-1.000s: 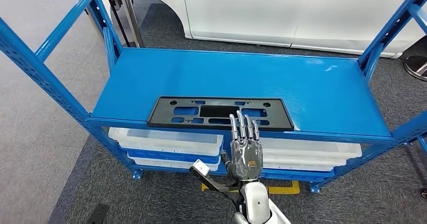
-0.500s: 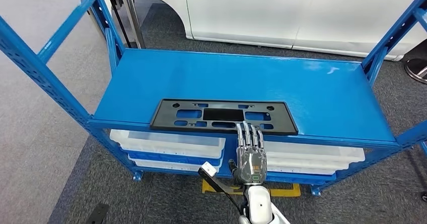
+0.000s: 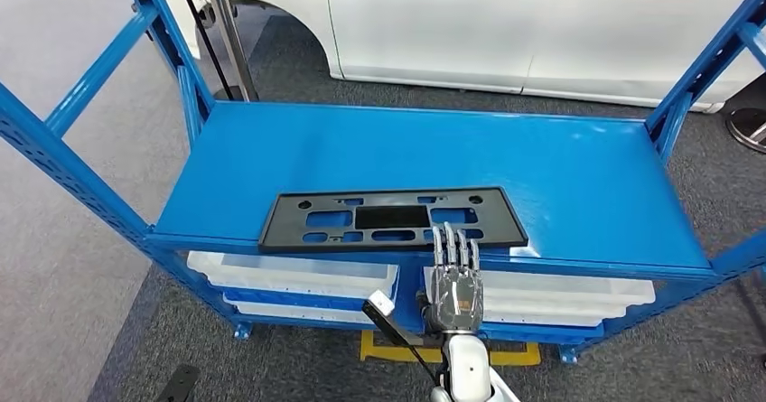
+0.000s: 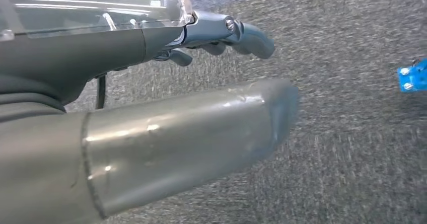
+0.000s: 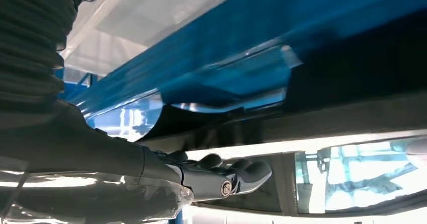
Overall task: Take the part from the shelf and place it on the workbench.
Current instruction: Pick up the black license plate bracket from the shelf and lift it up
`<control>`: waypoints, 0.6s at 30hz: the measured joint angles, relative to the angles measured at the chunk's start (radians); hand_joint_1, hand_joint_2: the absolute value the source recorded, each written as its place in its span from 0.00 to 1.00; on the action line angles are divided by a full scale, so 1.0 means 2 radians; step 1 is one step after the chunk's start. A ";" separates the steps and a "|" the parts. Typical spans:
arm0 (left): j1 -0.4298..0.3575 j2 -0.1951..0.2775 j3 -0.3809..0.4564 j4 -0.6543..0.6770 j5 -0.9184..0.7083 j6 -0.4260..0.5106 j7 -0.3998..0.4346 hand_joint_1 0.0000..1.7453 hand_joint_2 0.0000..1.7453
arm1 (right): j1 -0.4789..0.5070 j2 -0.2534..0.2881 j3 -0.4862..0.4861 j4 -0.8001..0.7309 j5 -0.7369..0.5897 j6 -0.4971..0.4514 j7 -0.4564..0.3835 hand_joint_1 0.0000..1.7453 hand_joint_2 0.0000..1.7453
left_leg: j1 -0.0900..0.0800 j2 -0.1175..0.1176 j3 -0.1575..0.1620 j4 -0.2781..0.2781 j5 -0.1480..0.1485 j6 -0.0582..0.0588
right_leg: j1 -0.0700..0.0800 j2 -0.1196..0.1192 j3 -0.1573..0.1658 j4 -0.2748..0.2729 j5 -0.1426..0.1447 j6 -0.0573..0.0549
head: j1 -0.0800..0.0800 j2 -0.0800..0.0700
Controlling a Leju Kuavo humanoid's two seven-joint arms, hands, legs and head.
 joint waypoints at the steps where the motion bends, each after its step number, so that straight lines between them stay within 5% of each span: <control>1: 0.000 0.000 0.000 0.000 -0.001 0.000 0.000 0.00 0.00 | -0.001 0.001 -0.001 -0.001 0.000 0.000 -0.002 0.00 1.00 | -0.001 0.000 0.002 -0.004 -0.002 0.003 | 0.001 0.000 0.001 0.000 0.000 0.002 | 0.000 0.000; 4: 0.001 0.000 0.000 0.000 -0.002 -0.001 0.001 0.00 0.00 | -0.005 0.004 -0.004 -0.007 0.000 0.000 -0.007 0.00 1.00 | 0.003 -0.001 0.012 -0.011 -0.005 0.013 | 0.001 0.000 -0.004 0.016 -0.006 0.009 | 0.000 0.000; 7: 0.000 0.000 0.000 0.000 -0.002 -0.003 0.001 0.00 0.00 | -0.012 0.005 -0.005 -0.013 0.000 -0.001 -0.011 0.00 1.00 | 0.003 -0.001 0.024 -0.014 -0.012 0.020 | -0.002 0.000 -0.057 0.105 -0.039 0.015 | 0.000 0.000; 9: 0.001 0.000 0.000 0.000 -0.002 -0.003 0.001 0.00 0.00 | -0.013 0.006 -0.005 -0.015 0.000 -0.001 -0.012 0.00 1.00 | 0.003 -0.002 0.031 -0.014 -0.019 0.020 | -0.003 0.000 -0.092 0.145 -0.044 0.015 | 0.000 0.000; 10: 0.002 0.000 0.000 0.000 -0.002 -0.003 0.001 0.00 0.00 | -0.013 0.006 -0.005 -0.015 0.000 -0.001 -0.013 0.00 1.00 | 0.003 -0.003 0.037 -0.014 -0.023 0.019 | -0.003 0.000 -0.098 0.139 -0.032 0.015 | 0.000 0.000; 12: 0.002 0.000 0.000 0.000 -0.002 -0.004 0.001 0.00 0.00 | -0.012 0.007 -0.005 -0.018 0.000 0.000 -0.015 0.00 1.00 | 0.003 -0.005 0.050 -0.015 -0.033 0.017 | -0.001 0.000 -0.087 0.081 0.019 0.009 | 0.000 0.000; 14: 0.001 -0.001 0.000 0.000 -0.003 -0.004 0.001 0.00 0.00 | -0.007 0.008 -0.004 -0.020 0.000 0.000 -0.018 0.00 1.00 | 0.002 -0.005 0.059 -0.015 -0.042 0.013 | 0.003 0.000 -0.074 0.028 0.050 0.002 | 0.001 0.000; 18: 0.000 -0.002 0.000 0.001 -0.006 -0.005 0.002 0.00 0.00 | -0.001 0.017 0.006 -0.031 0.000 0.000 -0.023 0.00 1.00 | 0.002 -0.003 0.063 -0.010 -0.043 0.000 | 0.006 0.002 -0.064 0.006 0.053 -0.008 | 0.001 0.000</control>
